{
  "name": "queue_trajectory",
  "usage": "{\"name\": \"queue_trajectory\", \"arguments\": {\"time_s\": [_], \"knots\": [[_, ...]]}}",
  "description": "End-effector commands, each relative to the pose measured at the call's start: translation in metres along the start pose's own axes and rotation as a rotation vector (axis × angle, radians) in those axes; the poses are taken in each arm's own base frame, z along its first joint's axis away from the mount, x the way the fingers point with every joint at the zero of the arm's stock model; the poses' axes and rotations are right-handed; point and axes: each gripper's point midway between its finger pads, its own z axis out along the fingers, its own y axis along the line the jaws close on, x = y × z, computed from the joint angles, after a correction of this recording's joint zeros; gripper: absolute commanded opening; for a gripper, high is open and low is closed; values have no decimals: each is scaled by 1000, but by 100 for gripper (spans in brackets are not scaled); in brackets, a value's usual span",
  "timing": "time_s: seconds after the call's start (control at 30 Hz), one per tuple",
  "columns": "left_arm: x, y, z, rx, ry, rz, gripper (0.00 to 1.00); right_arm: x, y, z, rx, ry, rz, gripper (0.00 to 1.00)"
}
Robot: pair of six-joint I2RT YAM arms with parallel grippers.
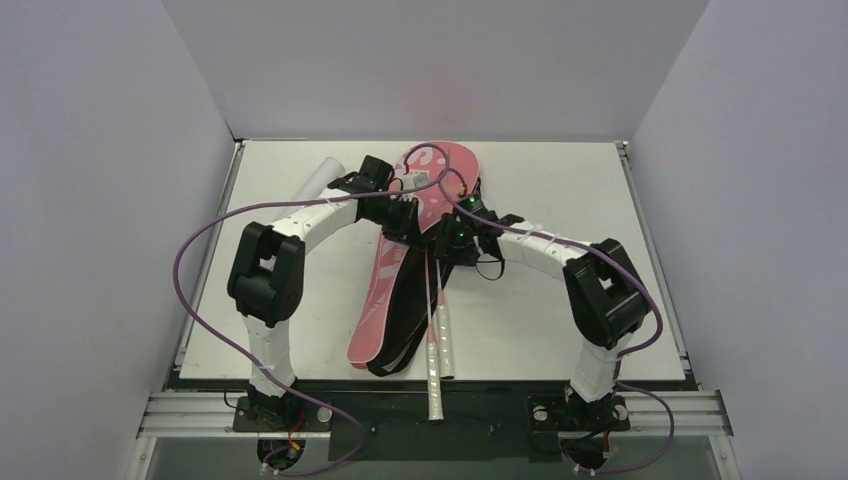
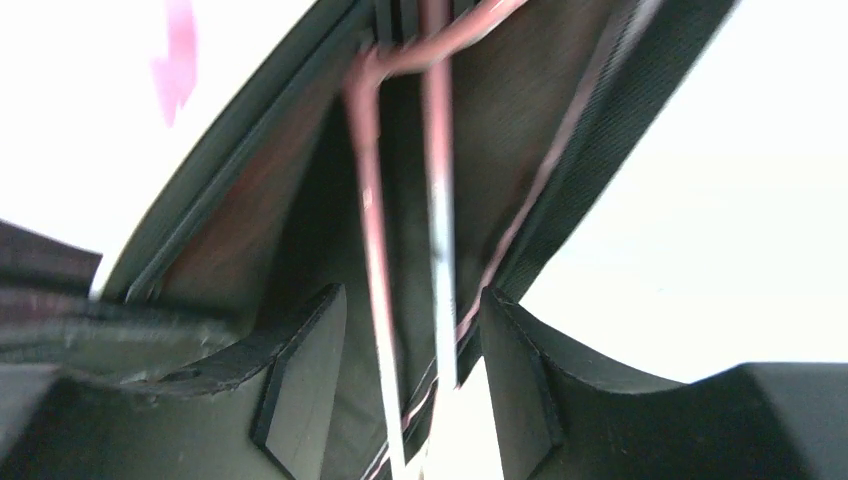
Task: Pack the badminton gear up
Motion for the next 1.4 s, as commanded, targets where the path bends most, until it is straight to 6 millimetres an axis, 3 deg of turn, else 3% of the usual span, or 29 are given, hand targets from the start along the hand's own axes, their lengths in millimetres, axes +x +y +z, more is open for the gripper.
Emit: {"name": "queue_trajectory", "arguments": {"time_s": [0.0,0.17,0.47,0.7,1.03,1.37], "knots": [[-12,-31,-17,89,-49,78,0,-58,-3,-14,-142,-142,205,47],[-11,-29,-17,81,-47,80,0,-77,-4,-5,-193,-164,273,47],[-11,-29,-17,77,-46,81,0,-58,-24,22,-166,-119,327,42],[-11,-26,-16,68,-47,78,0,-38,-36,13,-145,-112,319,43],[-11,-24,-14,61,-45,72,0,-27,-45,-8,-119,-126,285,42],[-12,-27,-16,65,-50,73,0,-29,-44,8,-126,-112,306,39]]}}
